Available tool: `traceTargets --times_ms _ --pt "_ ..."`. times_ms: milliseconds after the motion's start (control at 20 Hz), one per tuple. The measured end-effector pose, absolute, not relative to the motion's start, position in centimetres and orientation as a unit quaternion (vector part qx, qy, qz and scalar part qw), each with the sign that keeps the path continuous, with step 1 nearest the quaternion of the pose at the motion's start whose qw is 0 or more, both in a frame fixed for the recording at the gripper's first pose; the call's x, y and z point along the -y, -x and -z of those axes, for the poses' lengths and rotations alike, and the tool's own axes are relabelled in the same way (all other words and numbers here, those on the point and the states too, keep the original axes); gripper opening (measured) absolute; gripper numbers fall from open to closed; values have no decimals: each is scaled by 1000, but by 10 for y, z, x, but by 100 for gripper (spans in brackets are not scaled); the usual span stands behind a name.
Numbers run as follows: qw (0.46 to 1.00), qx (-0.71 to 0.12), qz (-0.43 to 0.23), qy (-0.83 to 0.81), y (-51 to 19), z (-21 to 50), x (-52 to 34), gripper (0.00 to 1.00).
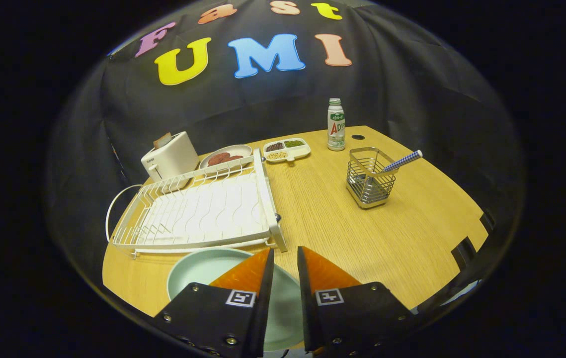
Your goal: Take the plate from the dish rack, then take the spoon from the basket and place it into the plate.
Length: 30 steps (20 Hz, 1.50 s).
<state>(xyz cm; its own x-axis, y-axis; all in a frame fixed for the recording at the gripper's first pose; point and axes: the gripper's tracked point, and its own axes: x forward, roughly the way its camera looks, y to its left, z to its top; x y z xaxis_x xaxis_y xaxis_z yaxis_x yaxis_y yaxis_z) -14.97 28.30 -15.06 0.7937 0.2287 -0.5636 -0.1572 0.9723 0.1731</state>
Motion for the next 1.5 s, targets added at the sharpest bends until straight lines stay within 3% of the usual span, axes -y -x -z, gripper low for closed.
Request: traceTargets --times_ms 550,1100,1500 --pt "969 -217 13 -118 76 84 -199 29" --pt "941 -215 144 -218 24 110 -119 31" --pt "929 -225 164 -243 -3 129 -107 31"
